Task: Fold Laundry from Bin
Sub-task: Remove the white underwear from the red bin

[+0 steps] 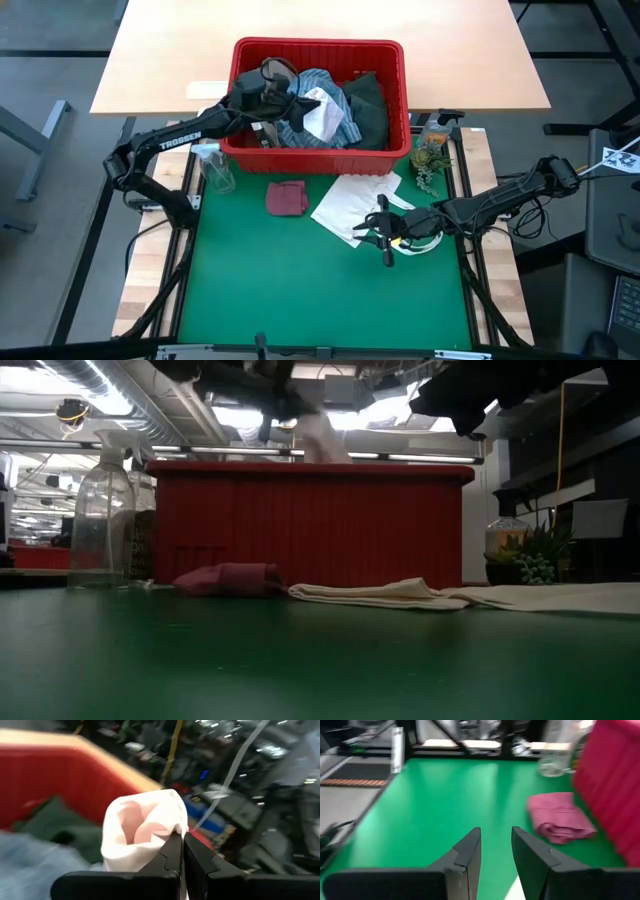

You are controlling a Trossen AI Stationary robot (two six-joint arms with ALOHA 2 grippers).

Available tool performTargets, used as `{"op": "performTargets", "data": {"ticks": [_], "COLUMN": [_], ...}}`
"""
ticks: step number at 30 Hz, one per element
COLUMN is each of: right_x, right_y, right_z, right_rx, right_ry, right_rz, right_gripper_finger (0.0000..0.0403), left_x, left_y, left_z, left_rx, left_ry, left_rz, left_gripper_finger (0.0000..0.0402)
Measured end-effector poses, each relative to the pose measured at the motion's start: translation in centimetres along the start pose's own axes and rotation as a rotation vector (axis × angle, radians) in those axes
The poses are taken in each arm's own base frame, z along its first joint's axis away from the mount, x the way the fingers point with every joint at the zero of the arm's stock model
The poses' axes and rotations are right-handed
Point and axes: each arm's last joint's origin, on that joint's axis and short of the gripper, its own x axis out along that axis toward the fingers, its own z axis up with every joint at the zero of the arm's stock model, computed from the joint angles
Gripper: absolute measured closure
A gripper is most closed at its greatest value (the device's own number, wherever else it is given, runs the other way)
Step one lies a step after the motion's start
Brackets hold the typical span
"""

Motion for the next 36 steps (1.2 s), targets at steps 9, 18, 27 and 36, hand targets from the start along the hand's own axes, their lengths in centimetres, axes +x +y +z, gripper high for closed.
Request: {"op": "performTargets", "data": {"ticks": [9,18,27,36], "right_x": [-1.6,-2.5,-2.8,-3.2], "right_y": [-1.1,-1.7,-1.7,-1.6], "right_z": [1.6,3.8,5.2,6.7], "right_rx": [-0.172,-0.462,-0.676,-0.589], "right_ry": [-0.073,-0.031,-0.037,-0.208], "right_rz": [-0.277,-0.569,-0.62,-0.614], "right_gripper_finger": [0.0294,0.0294,0.0294,0.0294], "left_x": [-0.3,-0.5,-0.7,-0.9], "left_y": [-5.4,-9.2,-11.4,-12.7], "left_z": [-0.2,-0.6,-1.3,-1.7], "left_rx": [0.016,-0.009,-0.012,-0.015], "left_ry": [-0.07,-0.15,-0.158,-0.165], "left_rz": [-0.192,-0.328,-0.404,-0.438], "left_gripper_finger": [0.0401,0.0401,0.0401,0.0401]}}
